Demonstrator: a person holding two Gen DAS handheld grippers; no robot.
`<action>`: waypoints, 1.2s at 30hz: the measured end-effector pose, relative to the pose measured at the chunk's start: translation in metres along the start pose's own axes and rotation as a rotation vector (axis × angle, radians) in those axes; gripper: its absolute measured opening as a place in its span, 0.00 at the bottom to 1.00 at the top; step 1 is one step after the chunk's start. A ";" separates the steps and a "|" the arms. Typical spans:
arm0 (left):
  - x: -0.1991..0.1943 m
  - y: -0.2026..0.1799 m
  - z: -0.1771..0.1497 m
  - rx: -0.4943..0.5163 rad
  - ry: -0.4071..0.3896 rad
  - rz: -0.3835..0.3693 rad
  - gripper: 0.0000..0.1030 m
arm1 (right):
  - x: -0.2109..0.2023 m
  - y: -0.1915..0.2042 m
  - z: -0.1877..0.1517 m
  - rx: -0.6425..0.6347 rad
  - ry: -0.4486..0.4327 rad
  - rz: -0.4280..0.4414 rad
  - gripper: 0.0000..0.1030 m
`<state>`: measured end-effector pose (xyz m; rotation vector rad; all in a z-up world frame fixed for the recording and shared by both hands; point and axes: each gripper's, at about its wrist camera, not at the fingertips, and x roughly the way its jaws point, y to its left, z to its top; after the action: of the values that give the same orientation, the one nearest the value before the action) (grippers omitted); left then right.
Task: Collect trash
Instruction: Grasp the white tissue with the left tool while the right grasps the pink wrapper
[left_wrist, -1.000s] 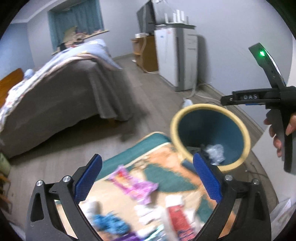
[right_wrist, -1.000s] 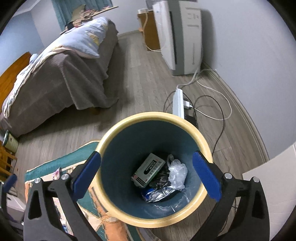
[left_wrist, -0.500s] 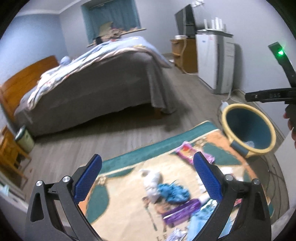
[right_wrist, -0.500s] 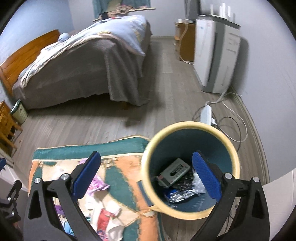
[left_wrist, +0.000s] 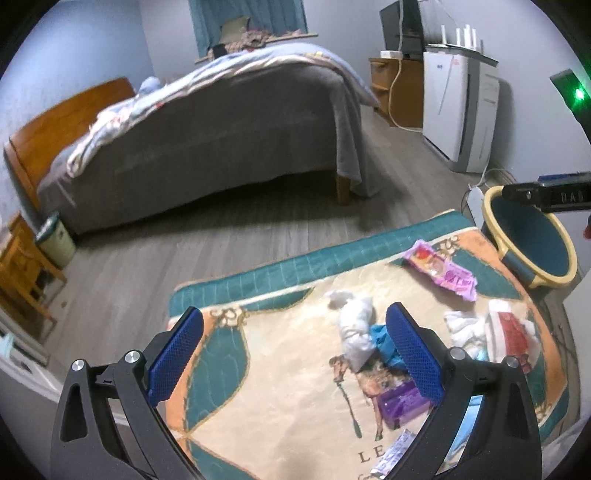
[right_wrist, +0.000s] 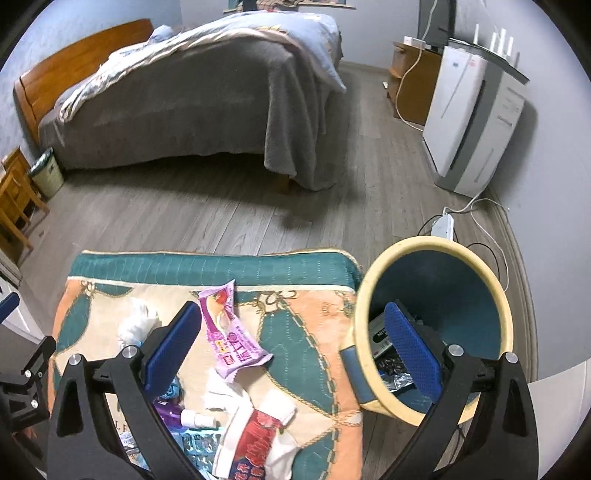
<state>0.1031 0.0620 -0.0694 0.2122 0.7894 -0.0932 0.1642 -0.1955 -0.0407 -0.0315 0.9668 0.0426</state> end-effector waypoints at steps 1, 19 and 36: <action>0.005 0.003 -0.002 -0.009 0.009 0.001 0.95 | 0.003 0.003 -0.001 -0.004 0.003 -0.001 0.94; 0.082 -0.008 -0.004 -0.003 0.114 -0.069 0.95 | 0.078 0.025 -0.020 -0.125 0.070 -0.016 0.94; 0.127 -0.029 -0.020 0.012 0.276 -0.227 0.62 | 0.111 0.053 -0.038 -0.221 0.212 0.093 0.45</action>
<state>0.1739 0.0380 -0.1778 0.1480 1.0864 -0.2876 0.1939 -0.1423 -0.1542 -0.1975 1.1716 0.2352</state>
